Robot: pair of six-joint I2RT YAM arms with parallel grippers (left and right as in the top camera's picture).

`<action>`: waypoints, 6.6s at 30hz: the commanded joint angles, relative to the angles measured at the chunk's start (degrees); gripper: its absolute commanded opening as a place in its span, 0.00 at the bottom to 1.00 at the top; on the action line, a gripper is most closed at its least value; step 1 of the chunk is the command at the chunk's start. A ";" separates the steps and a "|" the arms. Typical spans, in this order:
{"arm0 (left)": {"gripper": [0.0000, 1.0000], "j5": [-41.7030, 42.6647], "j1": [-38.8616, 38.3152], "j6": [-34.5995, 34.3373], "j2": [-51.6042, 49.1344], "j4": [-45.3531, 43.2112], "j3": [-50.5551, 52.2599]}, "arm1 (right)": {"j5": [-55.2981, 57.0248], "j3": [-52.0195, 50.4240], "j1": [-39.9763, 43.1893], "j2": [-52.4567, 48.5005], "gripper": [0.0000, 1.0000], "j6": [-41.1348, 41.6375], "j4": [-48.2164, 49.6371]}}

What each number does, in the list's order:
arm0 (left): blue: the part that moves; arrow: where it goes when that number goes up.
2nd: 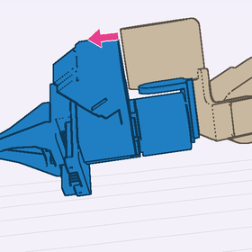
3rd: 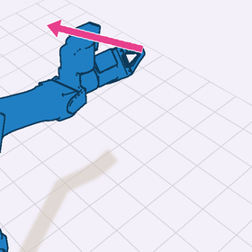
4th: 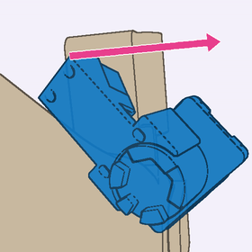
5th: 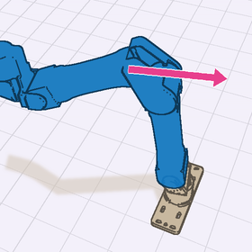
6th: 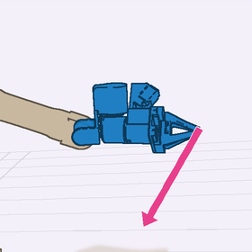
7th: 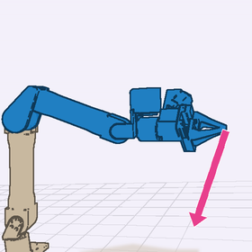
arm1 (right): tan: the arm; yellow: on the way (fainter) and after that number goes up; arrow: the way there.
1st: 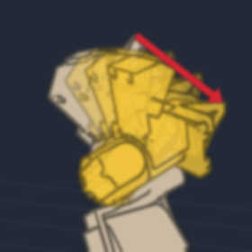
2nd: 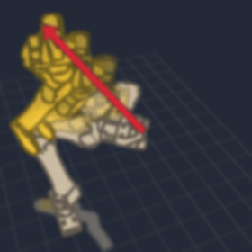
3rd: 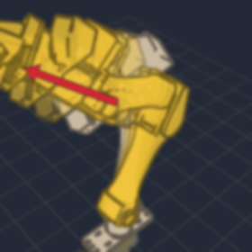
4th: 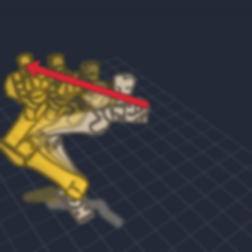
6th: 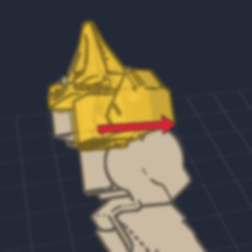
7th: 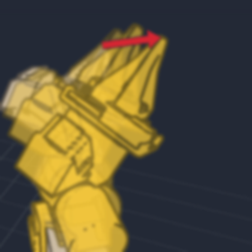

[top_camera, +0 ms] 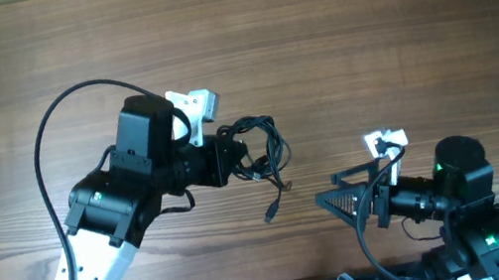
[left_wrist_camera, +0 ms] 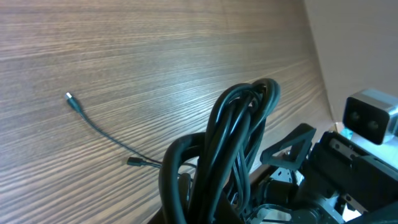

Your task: Untangle cables

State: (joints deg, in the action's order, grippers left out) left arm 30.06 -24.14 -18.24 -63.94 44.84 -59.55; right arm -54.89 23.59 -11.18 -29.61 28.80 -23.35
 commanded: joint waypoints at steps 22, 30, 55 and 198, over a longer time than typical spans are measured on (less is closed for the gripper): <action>0.04 17.49 0.26 -9.29 -2.93 -16.41 -0.74 | -1.16 0.07 0.11 -8.35 0.85 2.23 23.26; 0.04 16.79 0.26 -12.72 -2.93 -21.24 -0.74 | -8.13 0.07 0.11 -19.32 0.79 3.34 30.12; 0.04 6.05 -0.39 -8.13 -2.93 -22.84 -0.72 | -18.69 0.07 0.11 -25.35 0.05 24.72 48.22; 0.04 -11.50 -10.19 33.07 -4.74 -10.62 -0.72 | -5.49 0.07 3.43 -30.71 1.00 39.39 40.24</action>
State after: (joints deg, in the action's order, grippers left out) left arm 18.63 -32.71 10.74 -69.73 35.79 -59.53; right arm -58.43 23.70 -8.03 -60.77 60.60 16.78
